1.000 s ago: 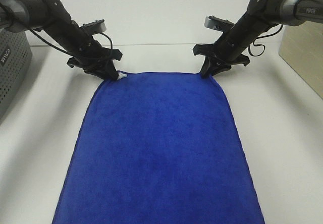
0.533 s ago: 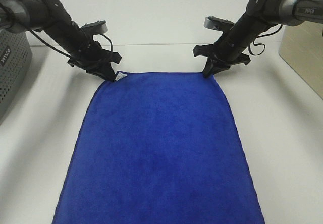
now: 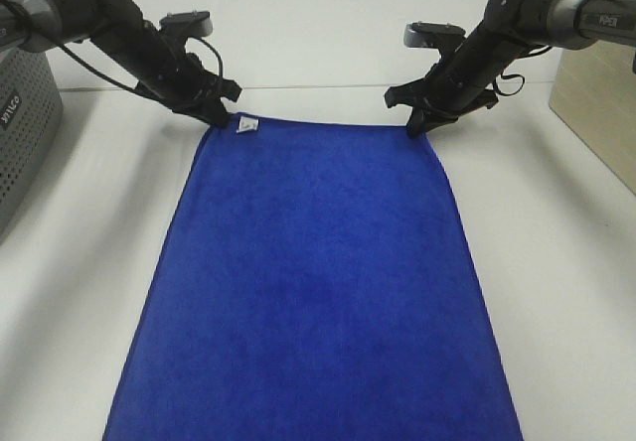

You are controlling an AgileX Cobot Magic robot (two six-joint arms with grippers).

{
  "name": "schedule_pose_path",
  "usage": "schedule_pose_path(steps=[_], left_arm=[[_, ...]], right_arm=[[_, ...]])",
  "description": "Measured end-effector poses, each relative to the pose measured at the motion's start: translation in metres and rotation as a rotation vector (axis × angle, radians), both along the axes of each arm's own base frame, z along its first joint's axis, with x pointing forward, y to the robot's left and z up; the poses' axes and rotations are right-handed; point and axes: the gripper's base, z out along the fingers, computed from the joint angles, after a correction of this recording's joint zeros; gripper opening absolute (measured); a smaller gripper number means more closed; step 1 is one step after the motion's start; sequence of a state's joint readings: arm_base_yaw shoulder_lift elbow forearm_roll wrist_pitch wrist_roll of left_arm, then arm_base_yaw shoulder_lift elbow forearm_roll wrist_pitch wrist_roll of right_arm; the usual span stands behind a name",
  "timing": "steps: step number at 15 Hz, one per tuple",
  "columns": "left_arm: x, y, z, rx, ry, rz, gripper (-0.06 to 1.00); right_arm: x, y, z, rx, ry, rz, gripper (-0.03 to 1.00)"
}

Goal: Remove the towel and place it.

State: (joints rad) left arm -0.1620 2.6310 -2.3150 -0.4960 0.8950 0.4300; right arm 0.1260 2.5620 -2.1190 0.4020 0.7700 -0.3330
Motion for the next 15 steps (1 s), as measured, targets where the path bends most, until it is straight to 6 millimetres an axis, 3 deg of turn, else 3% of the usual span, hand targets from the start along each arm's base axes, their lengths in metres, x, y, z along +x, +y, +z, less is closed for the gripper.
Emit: schedule_pose_path(steps=[3, 6, 8, 12, 15], left_arm=[[0.013, -0.001, 0.025, -0.008, -0.145, 0.032, 0.00], [0.024, 0.001, 0.032, 0.006, -0.284, 0.063, 0.00], [0.032, 0.003, 0.039, 0.045, -0.433, 0.067, 0.00], [0.037, 0.005, 0.042, 0.082, -0.522, 0.053, 0.00], [0.038, 0.005, 0.043, 0.105, -0.550, 0.036, 0.00]], right_arm=[[0.021, 0.001, 0.039, 0.000, -0.194, 0.002, 0.02], [0.032, 0.001, 0.058, -0.002, -0.322, -0.003, 0.02], [0.036, 0.000, 0.062, 0.000, -0.383, -0.016, 0.02], [0.041, 0.002, 0.066, 0.000, -0.448, -0.036, 0.02], [0.044, 0.003, 0.046, 0.008, -0.439, -0.051, 0.02]])
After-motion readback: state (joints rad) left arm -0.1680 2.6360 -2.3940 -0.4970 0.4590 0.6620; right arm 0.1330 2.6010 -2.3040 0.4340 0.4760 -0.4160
